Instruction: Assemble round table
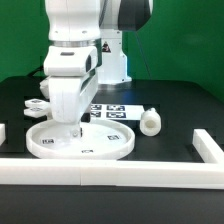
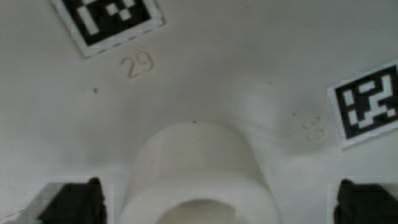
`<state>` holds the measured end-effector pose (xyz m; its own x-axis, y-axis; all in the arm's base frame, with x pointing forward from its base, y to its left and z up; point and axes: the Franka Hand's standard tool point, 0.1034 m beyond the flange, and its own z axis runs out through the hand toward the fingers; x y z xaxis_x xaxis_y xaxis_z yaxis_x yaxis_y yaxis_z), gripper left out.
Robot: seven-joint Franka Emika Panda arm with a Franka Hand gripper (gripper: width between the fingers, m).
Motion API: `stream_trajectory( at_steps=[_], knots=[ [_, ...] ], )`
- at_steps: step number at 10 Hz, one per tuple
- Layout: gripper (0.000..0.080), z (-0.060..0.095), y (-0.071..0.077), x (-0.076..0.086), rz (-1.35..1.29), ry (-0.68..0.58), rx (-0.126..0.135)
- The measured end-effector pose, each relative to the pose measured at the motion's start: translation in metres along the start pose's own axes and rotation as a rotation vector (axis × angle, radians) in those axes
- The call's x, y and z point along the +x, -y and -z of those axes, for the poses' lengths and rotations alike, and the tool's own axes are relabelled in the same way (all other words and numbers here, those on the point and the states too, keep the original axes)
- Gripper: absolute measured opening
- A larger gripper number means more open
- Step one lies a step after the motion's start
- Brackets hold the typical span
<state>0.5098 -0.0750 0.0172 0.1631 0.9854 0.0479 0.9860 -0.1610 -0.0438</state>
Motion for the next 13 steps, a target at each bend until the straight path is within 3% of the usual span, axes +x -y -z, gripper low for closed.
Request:
stream_trajectory(
  at_steps=[3, 4, 5, 6, 11, 13],
  knots=[
    [0.065, -0.002, -0.001, -0.001, 0.013, 0.005, 0.003],
    [0.0541, -0.001, -0.002, 0.0, 0.012, 0.005, 0.0],
    [0.0541, -0.001, -0.002, 0.0, 0.012, 0.005, 0.002],
    [0.0405, -0.001, -0.002, -0.001, 0.012, 0.005, 0.002],
    [0.0406, -0.002, -0.004, 0.003, 0.02, 0.005, 0.003],
    [0.0406, -0.001, -0.021, 0.023, 0.049, -0.009, -0.002]
  ],
)
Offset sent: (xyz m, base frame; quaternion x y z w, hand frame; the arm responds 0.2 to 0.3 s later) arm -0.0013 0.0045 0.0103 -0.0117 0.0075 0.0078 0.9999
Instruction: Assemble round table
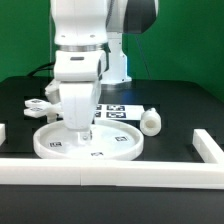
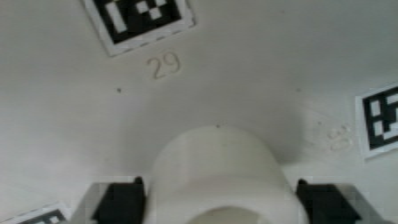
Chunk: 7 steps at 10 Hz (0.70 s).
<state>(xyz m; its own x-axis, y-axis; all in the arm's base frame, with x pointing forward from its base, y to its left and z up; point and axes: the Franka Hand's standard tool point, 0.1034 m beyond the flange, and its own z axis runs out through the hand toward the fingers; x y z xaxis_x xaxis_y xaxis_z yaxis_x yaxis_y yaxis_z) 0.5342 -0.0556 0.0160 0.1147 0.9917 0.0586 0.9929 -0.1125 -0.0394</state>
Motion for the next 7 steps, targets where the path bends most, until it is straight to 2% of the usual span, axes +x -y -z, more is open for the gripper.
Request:
stream_trajectory(
  at_steps=[4, 7],
  knots=[
    [0.0409, -0.002, -0.012, 0.037, 0.022, -0.015, -0.01],
    [0.0409, -0.003, -0.02, 0.059, 0.051, -0.026, -0.019]
  ],
)
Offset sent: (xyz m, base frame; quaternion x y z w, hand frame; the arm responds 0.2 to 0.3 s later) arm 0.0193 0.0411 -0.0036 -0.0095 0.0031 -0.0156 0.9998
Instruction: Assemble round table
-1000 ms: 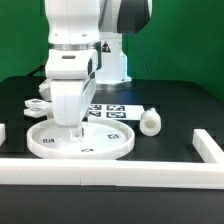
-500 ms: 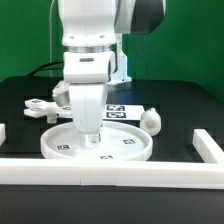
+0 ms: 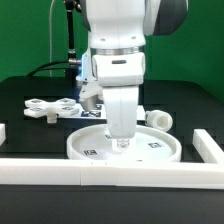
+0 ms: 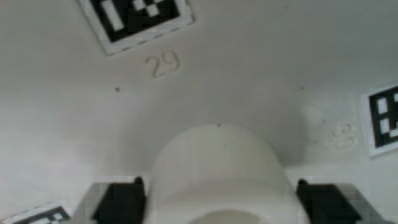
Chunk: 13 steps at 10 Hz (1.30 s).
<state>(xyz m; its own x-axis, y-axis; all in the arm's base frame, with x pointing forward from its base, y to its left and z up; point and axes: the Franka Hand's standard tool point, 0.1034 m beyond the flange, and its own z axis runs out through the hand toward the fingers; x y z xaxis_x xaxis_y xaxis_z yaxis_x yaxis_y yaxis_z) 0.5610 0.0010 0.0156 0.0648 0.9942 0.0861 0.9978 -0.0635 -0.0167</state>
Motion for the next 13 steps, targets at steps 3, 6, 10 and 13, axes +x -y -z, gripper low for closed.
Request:
stream_trajectory(
  at_steps=[3, 6, 10, 13],
  knots=[
    [0.0409, -0.002, -0.003, 0.023, -0.018, -0.005, 0.001],
    [0.0409, -0.002, -0.003, 0.033, -0.078, -0.004, 0.002],
    [0.059, -0.002, -0.003, 0.031, -0.084, -0.004, 0.001],
    [0.0647, 0.032, 0.015, 0.024, -0.199, 0.006, -0.054]
  ],
)
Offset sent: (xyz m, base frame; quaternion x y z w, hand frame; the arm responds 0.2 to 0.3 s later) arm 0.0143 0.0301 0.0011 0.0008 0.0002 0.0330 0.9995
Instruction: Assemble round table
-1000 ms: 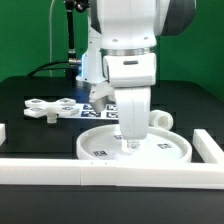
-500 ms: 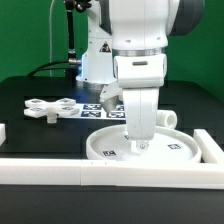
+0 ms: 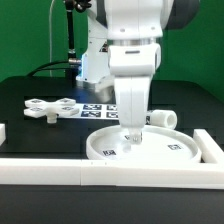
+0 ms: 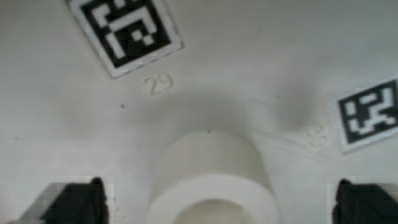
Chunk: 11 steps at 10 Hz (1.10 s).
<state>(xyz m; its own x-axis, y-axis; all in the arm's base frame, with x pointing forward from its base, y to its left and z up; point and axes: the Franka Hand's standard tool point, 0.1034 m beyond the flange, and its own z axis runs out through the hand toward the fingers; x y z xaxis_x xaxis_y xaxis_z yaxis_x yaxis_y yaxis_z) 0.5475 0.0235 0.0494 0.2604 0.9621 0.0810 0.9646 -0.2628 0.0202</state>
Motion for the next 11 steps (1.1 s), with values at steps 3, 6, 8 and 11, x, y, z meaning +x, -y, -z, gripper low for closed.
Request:
stream_trajectory(
  at_steps=[3, 6, 8, 11],
  knots=[
    [0.0649, 0.034, 0.026, 0.013, -0.248, 0.003, -0.035],
    [0.0649, 0.034, 0.051, 0.055, -0.363, -0.009, -0.062],
    [0.0649, 0.035, 0.048, 0.048, -0.367, -0.005, -0.06],
    [0.0649, 0.036, 0.049, 0.035, -0.418, -0.057, -0.138]
  ],
)
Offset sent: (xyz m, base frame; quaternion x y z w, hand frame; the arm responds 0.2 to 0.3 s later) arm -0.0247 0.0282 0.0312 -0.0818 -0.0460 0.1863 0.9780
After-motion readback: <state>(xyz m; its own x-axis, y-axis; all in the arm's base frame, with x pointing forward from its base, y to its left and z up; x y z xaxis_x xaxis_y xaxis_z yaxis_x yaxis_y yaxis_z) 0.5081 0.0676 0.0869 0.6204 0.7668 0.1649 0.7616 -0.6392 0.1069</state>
